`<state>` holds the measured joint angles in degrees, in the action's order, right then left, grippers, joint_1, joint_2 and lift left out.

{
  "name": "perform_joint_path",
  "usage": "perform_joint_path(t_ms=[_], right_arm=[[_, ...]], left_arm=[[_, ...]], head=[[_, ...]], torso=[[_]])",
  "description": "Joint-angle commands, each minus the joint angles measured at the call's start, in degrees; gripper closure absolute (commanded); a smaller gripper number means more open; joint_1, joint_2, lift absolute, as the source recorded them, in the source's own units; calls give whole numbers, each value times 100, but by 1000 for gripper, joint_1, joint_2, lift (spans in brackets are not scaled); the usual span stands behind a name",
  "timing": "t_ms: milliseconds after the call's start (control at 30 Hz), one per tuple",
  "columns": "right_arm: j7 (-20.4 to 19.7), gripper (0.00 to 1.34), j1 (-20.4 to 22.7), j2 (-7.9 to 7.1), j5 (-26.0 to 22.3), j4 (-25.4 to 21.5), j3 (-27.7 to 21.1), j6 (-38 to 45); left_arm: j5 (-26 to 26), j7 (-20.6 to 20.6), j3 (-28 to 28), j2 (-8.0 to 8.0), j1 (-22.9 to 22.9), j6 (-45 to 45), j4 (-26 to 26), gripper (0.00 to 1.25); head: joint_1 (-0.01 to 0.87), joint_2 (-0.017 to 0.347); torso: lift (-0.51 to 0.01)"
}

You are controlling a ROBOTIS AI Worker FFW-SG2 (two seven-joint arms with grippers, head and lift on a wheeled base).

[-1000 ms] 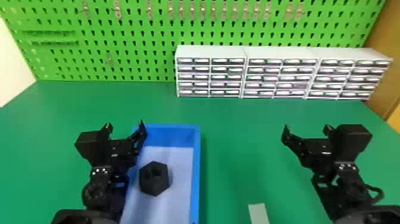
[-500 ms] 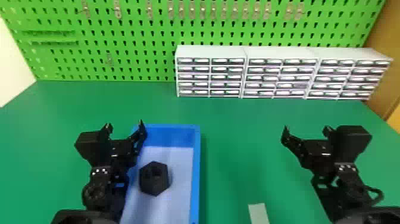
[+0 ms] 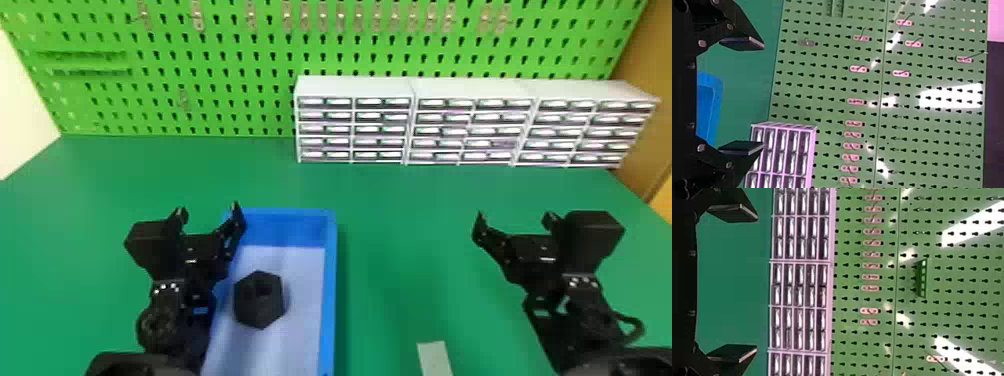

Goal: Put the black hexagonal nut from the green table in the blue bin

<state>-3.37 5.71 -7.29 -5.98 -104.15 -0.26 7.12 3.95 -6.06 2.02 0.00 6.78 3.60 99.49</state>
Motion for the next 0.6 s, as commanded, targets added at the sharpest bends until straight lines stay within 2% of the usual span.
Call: perform_joint_path(t_ms=[0,567], right_arm=[[3,130,0,0,0,0,0,0],[3,130,-18,-18,0,35,26,0]], left_arm=[[0,0,0,0,-1,0,-9,367],[-9,0,-9,0,-10,0,-9,367]], head=[[657,57],[657,57]], torso=[[-95],[-95]])
